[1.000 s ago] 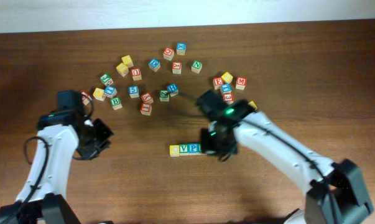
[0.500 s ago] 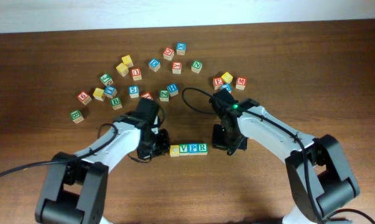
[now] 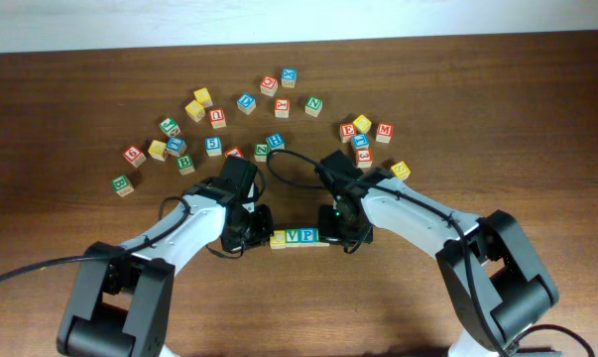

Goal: Spell out CVPR

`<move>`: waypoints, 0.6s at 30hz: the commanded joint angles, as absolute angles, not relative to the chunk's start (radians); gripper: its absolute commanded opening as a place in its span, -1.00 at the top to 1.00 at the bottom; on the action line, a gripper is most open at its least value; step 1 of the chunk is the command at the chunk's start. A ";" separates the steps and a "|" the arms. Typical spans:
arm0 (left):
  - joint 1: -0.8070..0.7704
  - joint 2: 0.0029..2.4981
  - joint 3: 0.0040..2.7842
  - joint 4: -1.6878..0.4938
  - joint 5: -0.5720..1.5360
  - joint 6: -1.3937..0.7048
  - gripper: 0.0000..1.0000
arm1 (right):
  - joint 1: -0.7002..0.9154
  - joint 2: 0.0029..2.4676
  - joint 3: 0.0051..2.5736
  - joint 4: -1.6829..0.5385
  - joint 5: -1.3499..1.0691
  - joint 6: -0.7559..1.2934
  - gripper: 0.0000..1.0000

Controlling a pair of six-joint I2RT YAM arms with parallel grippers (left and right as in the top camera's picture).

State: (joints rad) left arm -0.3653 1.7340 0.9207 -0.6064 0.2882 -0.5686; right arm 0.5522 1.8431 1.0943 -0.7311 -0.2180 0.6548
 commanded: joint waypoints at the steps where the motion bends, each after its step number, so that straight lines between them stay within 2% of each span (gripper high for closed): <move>1: -0.366 1.745 0.915 -0.595 0.325 -0.575 1.00 | 0.564 1.854 1.084 -0.720 -0.254 0.654 0.91; 18: -0.366 1.744 0.916 -0.657 0.123 -0.571 1.00 | 0.442 1.852 1.116 -0.772 -0.246 0.553 0.91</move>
State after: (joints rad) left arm -0.3645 1.7336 0.9215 -0.6388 0.1978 -0.5686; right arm 0.4503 1.8431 1.0935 -0.7517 -0.2390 0.5827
